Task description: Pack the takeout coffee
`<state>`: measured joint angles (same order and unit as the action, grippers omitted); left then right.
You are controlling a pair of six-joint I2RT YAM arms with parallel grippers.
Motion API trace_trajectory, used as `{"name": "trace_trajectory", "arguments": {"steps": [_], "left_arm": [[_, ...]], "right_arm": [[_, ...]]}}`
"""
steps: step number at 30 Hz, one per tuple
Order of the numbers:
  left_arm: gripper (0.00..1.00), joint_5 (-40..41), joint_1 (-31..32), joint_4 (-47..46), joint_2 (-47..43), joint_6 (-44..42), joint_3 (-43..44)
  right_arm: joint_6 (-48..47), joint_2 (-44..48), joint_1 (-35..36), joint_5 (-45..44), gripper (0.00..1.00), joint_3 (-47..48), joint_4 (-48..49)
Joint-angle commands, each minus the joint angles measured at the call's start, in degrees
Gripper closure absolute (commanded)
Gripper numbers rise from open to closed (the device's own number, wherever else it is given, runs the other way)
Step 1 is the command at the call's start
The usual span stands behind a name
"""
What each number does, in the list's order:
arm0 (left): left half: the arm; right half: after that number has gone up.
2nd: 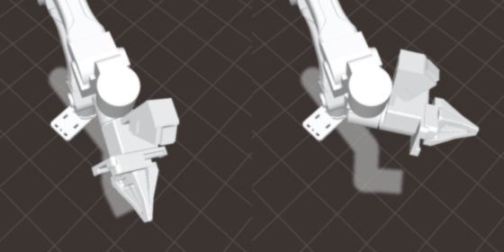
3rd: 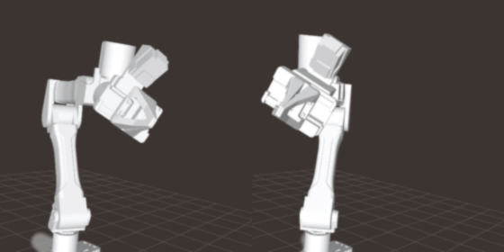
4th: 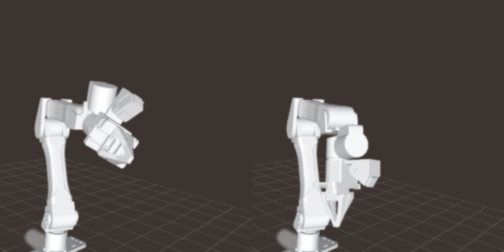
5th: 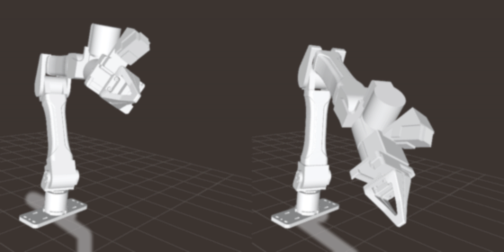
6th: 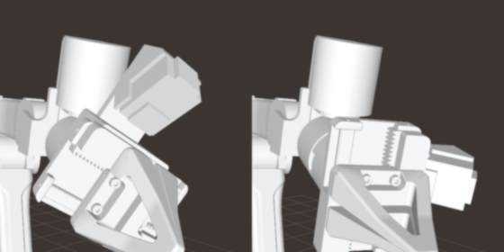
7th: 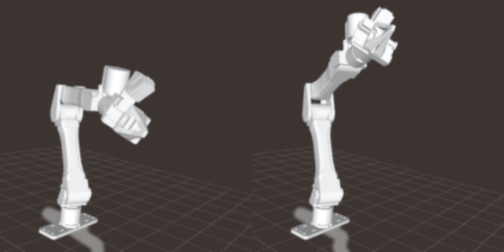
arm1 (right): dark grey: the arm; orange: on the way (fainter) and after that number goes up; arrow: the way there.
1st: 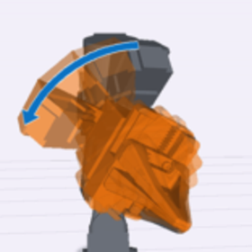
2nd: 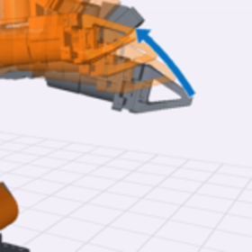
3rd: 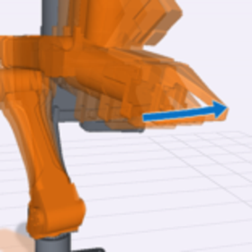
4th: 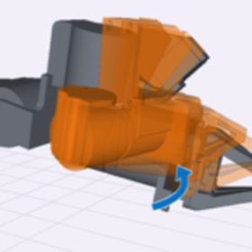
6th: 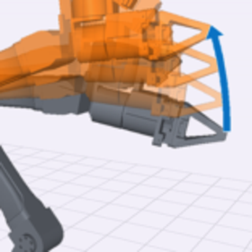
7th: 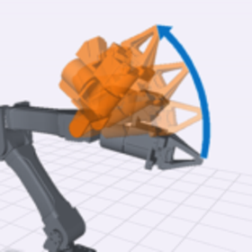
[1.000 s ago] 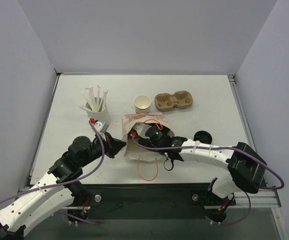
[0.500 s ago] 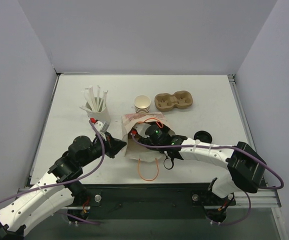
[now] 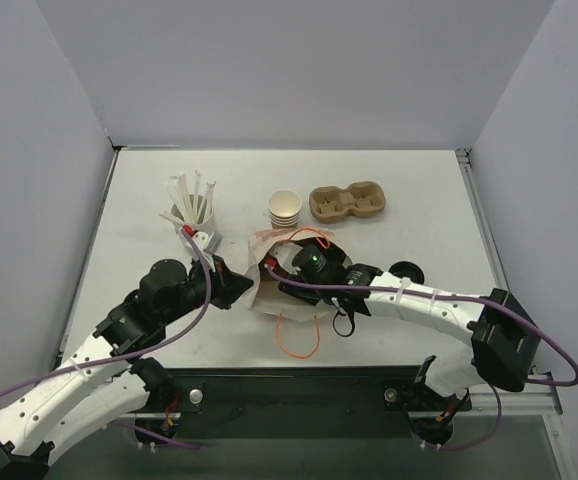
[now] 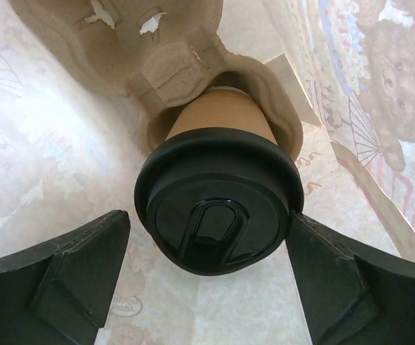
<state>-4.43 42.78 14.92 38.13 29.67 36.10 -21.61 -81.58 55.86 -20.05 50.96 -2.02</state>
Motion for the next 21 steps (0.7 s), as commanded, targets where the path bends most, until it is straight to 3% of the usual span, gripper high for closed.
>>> {"name": "trace_trajectory", "arguments": {"steps": [1, 9, 21], "left_arm": [[1.00, 2.93, -0.07, 7.31, 1.85, 0.47, 5.99], [1.00, 3.99, -0.07, 13.46, 4.14, 3.02, 11.27], [1.00, 2.93, 0.02, 17.34, 7.40, 3.46, 18.39]], "right_arm": [[3.05, 4.85, 0.39, -0.69, 0.10, 4.41, -7.29], [8.77, 7.58, 3.29, -0.52, 0.22, 7.22, -19.31], [15.01, 8.55, 7.25, 0.36, 0.32, 12.85, -28.12]]}}
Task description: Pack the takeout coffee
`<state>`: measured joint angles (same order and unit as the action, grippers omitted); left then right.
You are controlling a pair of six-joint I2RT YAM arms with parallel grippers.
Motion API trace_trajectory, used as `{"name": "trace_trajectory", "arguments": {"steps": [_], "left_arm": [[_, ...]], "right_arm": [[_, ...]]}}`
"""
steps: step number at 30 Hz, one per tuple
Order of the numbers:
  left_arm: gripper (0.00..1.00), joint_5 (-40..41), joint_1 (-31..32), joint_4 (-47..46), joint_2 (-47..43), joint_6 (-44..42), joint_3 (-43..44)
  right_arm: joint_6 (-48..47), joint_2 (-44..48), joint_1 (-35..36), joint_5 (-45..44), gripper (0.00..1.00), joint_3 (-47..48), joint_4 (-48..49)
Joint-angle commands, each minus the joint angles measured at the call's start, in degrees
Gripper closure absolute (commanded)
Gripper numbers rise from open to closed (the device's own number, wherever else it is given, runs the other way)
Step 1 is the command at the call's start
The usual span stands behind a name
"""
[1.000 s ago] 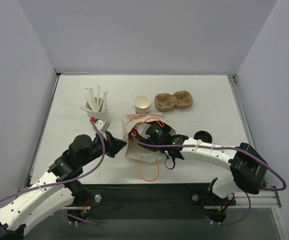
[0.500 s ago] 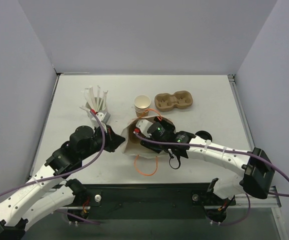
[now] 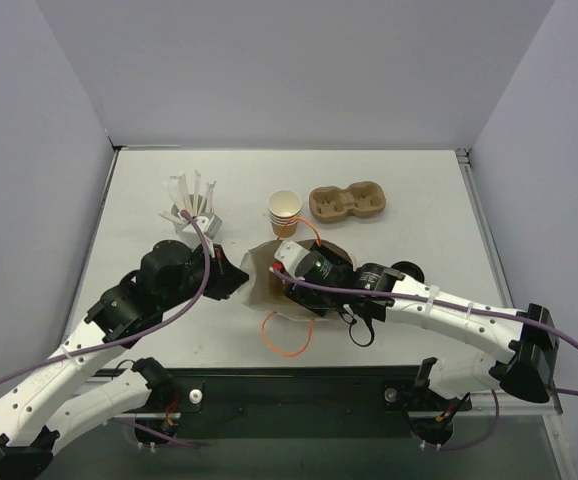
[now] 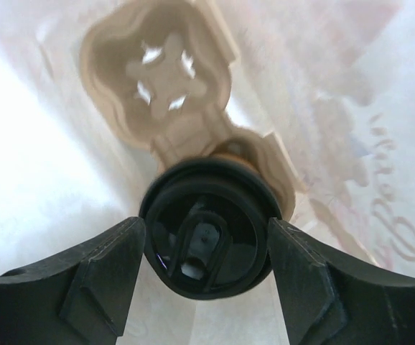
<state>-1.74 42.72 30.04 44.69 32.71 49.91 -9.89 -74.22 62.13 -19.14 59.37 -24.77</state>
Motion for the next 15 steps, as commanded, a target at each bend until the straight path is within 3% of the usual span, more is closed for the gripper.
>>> {"name": "trace_trajectory", "arguments": {"steps": [1, 11, 15], "left_arm": [[1.00, 0.24, 0.08, 2.47, 1.19, 0.43, 5.10], [0.99, -0.20, 0.08, 6.25, 2.60, -0.28, 9.06], [0.94, -0.11, 0.08, 6.96, 2.60, -0.19, 9.77]], "right_arm": [[3.47, 1.18, 1.06, -0.46, 0.32, 4.52, -5.55], [6.20, -0.67, 1.86, 1.29, 0.38, 7.07, -6.07], [6.46, -1.81, 1.86, 1.65, 0.39, 8.21, -5.81]]}}
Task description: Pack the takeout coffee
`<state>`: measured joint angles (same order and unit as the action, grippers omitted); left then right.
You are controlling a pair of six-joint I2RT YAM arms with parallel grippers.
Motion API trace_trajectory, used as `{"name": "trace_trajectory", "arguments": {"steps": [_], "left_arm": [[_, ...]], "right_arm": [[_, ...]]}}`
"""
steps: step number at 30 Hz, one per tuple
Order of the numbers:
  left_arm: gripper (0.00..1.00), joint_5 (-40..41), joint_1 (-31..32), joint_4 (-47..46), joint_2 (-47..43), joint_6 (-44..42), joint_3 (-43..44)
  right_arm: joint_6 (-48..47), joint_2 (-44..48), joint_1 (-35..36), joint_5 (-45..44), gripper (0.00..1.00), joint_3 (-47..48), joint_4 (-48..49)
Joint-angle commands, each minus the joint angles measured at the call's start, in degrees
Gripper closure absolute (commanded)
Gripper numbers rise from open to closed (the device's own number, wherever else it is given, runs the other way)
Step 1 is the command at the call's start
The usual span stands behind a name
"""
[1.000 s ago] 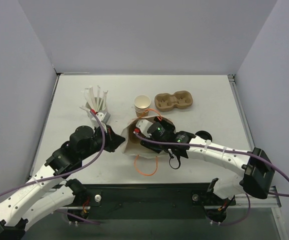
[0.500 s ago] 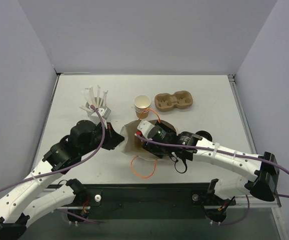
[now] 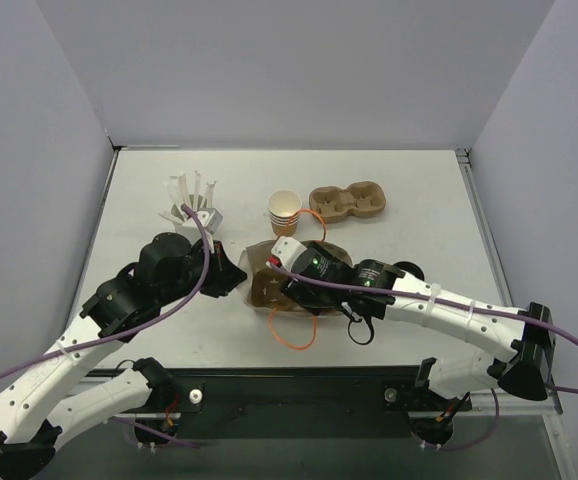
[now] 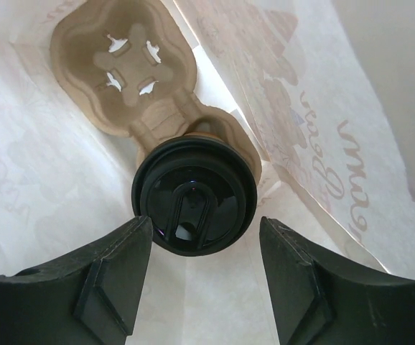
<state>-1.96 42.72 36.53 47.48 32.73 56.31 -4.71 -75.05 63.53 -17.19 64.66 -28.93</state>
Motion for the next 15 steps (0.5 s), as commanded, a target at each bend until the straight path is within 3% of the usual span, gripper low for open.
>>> {"name": "trace_trajectory", "arguments": {"steps": [1, 5, 15], "left_arm": [[0.92, 0.02, 0.00, 0.47, -0.29, -0.21, 3.36], [0.78, 0.46, 0.08, 0.12, -0.81, -0.65, 3.45], [0.63, 4.94, -0.01, -0.58, 2.26, -4.51, 9.42]], "right_arm": [[1.11, -1.15, 0.46, -0.30, 0.39, 3.53, -1.75], [1.20, -1.86, 0.28, -1.00, 0.40, 5.47, -1.40], [0.58, -3.35, -1.74, -1.97, 0.42, 13.02, -1.22]]}}
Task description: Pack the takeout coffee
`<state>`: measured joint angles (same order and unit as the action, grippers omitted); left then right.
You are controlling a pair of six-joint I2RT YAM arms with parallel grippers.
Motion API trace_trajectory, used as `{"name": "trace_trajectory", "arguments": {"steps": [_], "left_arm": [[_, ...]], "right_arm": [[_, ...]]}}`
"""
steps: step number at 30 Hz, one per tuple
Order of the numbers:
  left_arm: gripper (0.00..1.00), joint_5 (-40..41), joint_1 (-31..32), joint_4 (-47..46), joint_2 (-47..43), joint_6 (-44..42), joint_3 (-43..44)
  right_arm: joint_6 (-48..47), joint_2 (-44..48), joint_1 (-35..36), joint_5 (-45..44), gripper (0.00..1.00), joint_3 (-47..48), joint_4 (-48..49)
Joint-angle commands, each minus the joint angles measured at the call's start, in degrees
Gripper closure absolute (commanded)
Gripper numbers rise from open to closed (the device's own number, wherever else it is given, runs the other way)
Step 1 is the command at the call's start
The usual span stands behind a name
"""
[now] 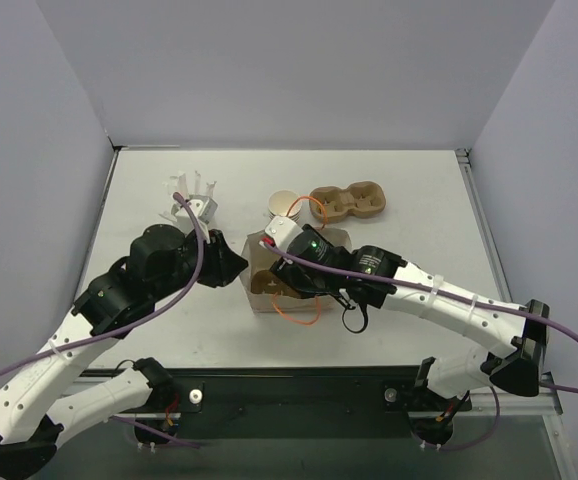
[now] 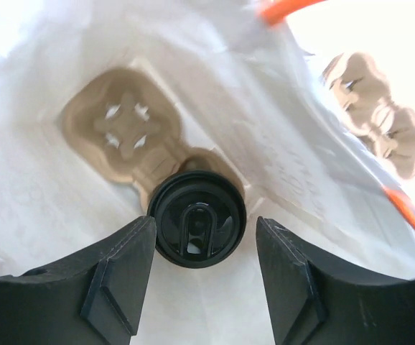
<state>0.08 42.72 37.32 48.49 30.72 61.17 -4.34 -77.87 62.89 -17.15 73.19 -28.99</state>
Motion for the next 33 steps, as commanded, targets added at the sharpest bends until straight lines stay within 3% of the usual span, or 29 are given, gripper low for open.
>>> {"name": "trace_trajectory", "arguments": {"steps": [1, 10, 19, 24, 27, 31, 33], "left_arm": [[0.62, 3.17, 0.00, -1.81, 1.43, -2.94, 5.53], [0.60, 10.81, -0.18, 0.99, 4.42, -5.76, 13.00], [0.57, 22.84, -0.62, 7.31, 6.09, -6.55, 17.40], [0.52, 29.10, -1.85, 8.38, 7.67, -9.88, 17.85], [0.51, 30.94, -4.30, 8.29, 11.26, -12.34, 18.81], [0.50, 32.36, -10.27, 10.84, 18.73, -12.00, 24.85], [0.50, 32.61, -13.97, 11.02, 23.04, -11.65, 26.72]], "right_arm": [[0.38, -0.53, -2.06, -1.84, 0.42, 5.03, -1.07], [-2.16, 1.93, -7.08, 0.18, 0.44, 5.20, 1.30], [-5.59, 0.17, -9.19, 3.78, 0.43, 17.95, 1.92], [-2.09, 4.03, -9.28, 5.63, 0.40, 22.26, -0.09], [6.34, 7.89, -9.28, 2.30, 0.34, 20.78, -2.28], [16.27, 14.74, -9.02, -1.48, 0.00, 15.77, -5.98], [20.24, 19.75, -9.02, -2.45, 0.00, 12.70, -7.30]]}}
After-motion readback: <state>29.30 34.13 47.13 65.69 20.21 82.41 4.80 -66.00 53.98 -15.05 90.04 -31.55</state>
